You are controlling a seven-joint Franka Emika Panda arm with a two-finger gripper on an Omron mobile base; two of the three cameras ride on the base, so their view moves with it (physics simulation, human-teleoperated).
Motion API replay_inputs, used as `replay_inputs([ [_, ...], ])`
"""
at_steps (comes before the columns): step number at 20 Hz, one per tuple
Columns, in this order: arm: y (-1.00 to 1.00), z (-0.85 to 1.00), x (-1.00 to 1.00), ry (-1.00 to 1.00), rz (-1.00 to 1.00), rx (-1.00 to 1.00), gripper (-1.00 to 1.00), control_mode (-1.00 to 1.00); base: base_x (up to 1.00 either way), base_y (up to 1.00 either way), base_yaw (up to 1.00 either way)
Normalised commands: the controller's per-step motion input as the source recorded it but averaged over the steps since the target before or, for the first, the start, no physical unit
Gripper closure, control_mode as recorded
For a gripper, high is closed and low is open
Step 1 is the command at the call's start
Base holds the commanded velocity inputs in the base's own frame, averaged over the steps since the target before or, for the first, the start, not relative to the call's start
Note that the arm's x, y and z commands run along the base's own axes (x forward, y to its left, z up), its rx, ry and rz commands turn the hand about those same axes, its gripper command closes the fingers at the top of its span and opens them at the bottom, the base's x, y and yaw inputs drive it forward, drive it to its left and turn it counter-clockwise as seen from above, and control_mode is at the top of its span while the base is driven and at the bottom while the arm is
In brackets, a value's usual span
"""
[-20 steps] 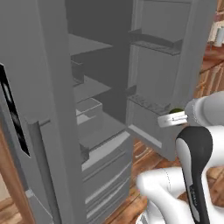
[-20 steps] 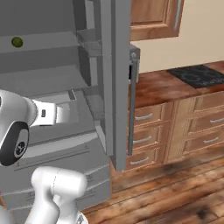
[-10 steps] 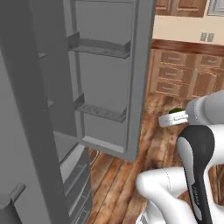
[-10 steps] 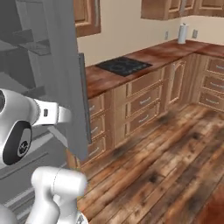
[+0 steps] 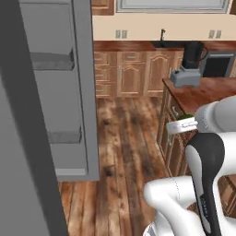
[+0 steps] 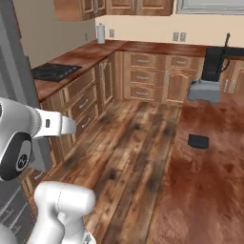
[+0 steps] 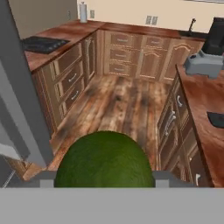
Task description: Grab the limes from the fridge, place them in the blender, close the lid, and turn on the blender to create a marinade.
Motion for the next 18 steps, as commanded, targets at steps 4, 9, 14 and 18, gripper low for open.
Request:
replay_inputs([
  [4,0.00,0.00,0.00,0.00,0.00,0.00,1.00,1.00,0.78,-0.42,-0.44],
  [9,0.00,0.00,0.00,0.00,0.00,0.00,1.00,1.00,1.00,-0.11,-0.22],
  [14,0.00,0.00,0.00,0.00,0.00,0.00,1.00,1.00,1.00,0.00,-0.13],
  [18,0.00,0.00,0.00,0.00,0.00,0.00,1.00,1.00,1.00,-0.12,-0.13],
])
